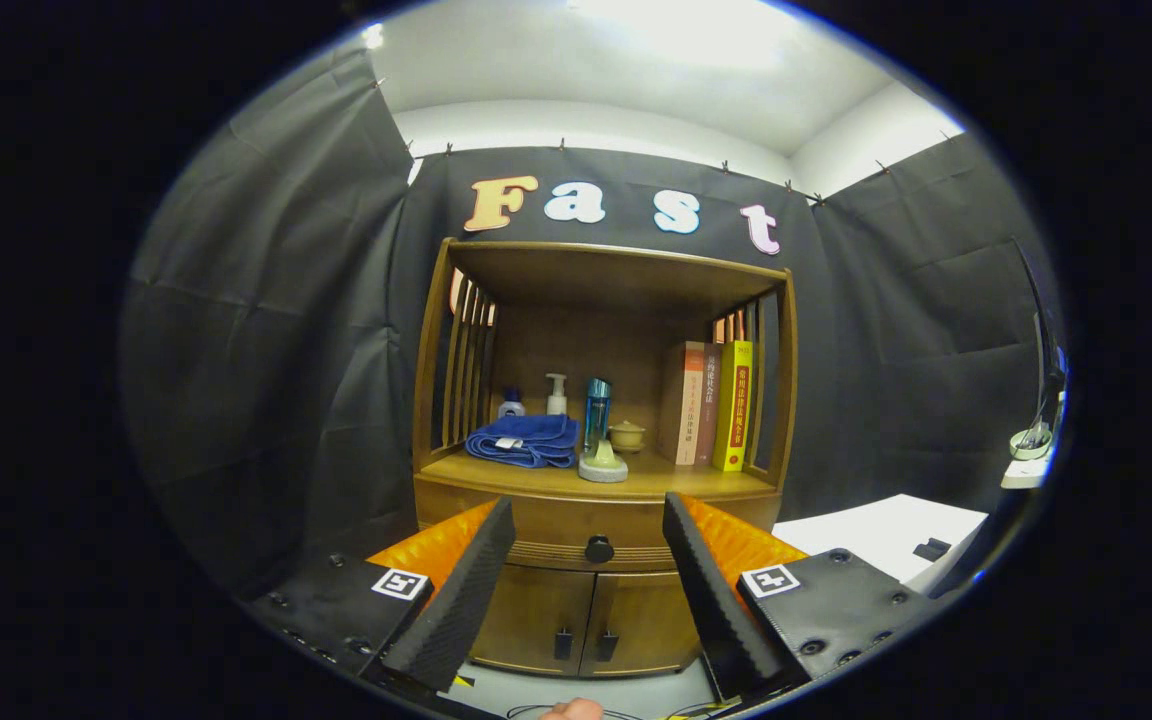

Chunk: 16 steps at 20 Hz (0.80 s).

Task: Pull open the drawer, take out the items inside it, and place them on the countertop above the cabinet.

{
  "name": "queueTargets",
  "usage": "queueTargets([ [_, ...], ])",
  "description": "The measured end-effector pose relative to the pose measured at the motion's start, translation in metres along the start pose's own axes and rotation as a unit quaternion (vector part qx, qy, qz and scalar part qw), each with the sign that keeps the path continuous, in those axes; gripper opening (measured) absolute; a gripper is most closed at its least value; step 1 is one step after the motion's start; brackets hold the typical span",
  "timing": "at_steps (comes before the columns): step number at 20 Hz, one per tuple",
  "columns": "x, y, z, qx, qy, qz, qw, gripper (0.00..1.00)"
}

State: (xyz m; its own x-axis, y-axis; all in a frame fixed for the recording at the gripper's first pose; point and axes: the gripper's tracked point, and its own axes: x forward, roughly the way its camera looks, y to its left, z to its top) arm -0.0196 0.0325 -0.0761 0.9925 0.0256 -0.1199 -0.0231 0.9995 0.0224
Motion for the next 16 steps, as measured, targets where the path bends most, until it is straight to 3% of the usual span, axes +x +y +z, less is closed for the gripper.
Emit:
queueTargets([
  [16, -0.003, 0.002, 0.011, 0.014, -0.019, 0.010, 1.000, 0.98],
])
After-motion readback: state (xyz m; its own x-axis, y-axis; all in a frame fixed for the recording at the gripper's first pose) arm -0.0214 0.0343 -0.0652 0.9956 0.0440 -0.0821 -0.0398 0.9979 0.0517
